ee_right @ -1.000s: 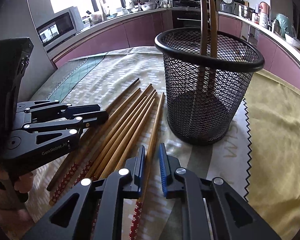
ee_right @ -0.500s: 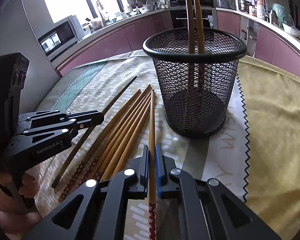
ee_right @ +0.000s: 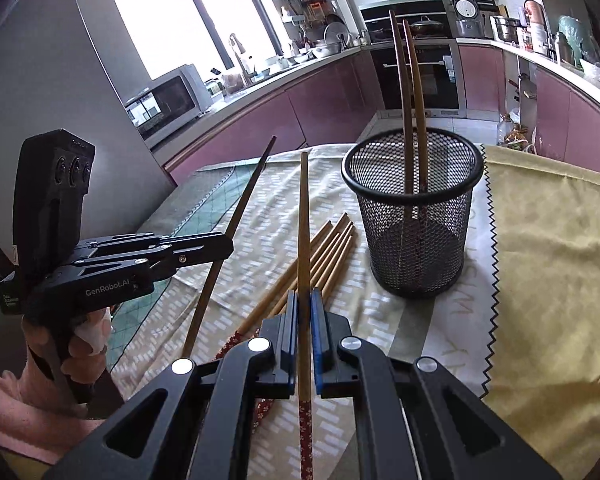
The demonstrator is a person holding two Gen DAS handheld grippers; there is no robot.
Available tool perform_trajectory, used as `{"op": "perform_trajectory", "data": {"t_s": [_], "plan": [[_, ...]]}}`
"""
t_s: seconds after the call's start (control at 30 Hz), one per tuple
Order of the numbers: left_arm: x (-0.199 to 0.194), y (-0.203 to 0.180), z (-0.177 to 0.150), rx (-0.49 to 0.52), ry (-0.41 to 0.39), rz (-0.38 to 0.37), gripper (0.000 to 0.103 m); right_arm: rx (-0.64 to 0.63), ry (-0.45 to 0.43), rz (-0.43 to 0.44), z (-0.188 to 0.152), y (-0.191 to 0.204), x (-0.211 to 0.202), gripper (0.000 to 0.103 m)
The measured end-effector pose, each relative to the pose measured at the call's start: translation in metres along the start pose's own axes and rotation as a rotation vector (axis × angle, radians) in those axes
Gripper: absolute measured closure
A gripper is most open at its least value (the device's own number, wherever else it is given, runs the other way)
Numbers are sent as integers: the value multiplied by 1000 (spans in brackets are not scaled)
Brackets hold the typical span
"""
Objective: Organize utensils
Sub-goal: 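Raise the left tool's chopstick upright above the holder while the right tool raises its own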
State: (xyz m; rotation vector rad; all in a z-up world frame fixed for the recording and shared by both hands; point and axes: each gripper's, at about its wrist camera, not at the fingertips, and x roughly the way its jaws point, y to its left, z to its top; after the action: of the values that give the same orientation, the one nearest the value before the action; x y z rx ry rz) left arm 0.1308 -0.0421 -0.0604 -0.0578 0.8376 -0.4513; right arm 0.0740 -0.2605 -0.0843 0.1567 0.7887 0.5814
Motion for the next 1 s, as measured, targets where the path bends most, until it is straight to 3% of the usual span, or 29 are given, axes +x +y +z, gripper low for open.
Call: {"op": "perform_trajectory", "data": {"t_s": [0.37,1.0], "plan": [[-54,-19,16,32,-94,-107,95,-3,-108,20,13,-4,-35,97],[-85,-53,81,70,-260,-149,96,-87,-277,-35,69,-11,-84,98]]}}
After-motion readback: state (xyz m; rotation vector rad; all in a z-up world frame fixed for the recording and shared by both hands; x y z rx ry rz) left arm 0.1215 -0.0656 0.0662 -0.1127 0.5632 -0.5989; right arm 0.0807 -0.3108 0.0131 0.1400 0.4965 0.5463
